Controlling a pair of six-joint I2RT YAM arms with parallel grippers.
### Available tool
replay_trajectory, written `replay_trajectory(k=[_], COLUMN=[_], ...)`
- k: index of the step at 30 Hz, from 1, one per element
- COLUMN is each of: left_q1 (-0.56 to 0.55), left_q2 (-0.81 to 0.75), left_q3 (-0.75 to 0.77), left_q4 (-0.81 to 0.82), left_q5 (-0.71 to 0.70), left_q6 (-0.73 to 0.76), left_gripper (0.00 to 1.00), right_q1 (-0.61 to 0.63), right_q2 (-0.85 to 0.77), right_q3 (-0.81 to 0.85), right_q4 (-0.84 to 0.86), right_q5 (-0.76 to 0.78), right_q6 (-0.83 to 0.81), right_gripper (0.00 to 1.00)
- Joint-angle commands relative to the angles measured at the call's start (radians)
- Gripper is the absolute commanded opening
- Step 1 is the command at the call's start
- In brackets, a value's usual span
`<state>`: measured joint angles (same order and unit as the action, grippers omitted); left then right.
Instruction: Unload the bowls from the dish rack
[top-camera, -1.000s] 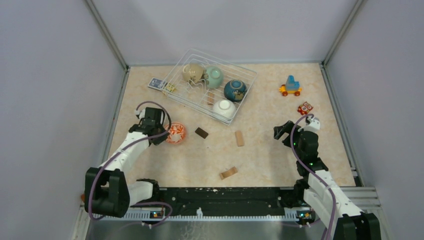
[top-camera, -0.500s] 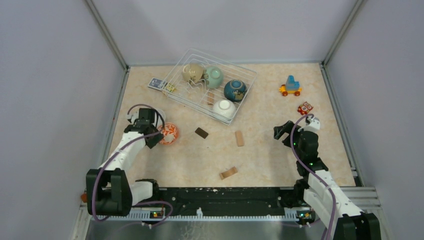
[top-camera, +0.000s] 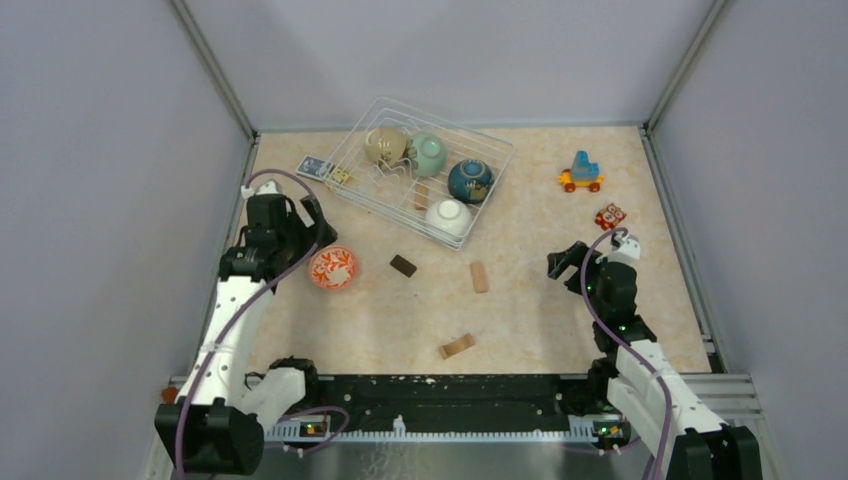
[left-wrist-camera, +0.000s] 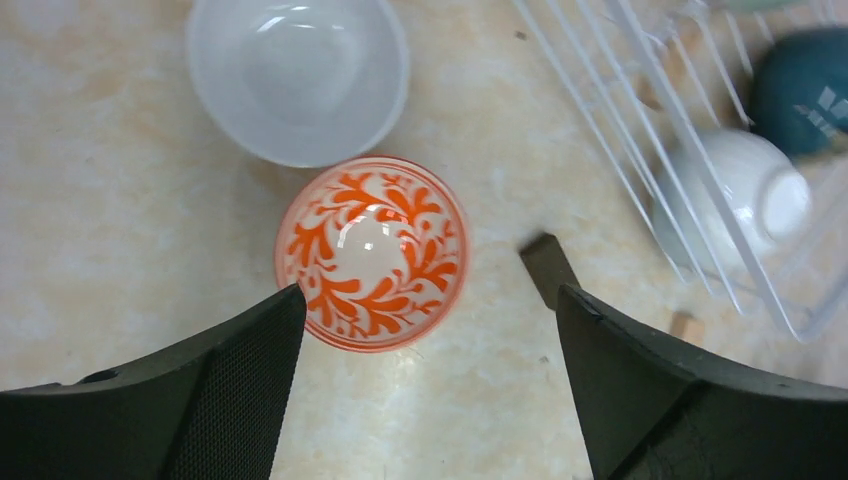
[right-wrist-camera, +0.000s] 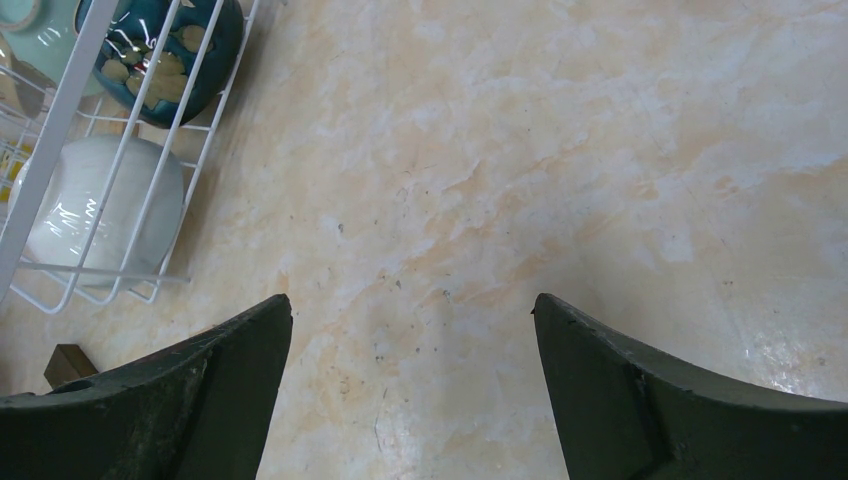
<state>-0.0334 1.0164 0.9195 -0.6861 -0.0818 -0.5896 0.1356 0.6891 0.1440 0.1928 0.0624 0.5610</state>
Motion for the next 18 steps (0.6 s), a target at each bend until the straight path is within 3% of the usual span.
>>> replay_trajectory(k=[1, 9, 18], left_q1=[0.002, -0.016, -0.318], left_q2=[-0.096, -0.135, 0.015], left_q3=[-0.021, -0.109, -0.054], left_q4=[0.122, 0.32, 0.489], left_q5=[0.339, 0.699, 0.498], left_q6=[0.168, 0.124, 0.097], left_gripper=[0.99, 0.99, 0.99], right_q1=[0.006, 0.006, 0.006], right_q2=[-0.001, -0.002, -0.005], right_q3=[0.005, 0.004, 0.003], right_q4=[0.031, 0.033, 0.034], right_q5=[0.006, 0.001, 0.007], right_q6=[-0.002, -0.002, -0.003], right_gripper=[0.9, 0.9, 0.9])
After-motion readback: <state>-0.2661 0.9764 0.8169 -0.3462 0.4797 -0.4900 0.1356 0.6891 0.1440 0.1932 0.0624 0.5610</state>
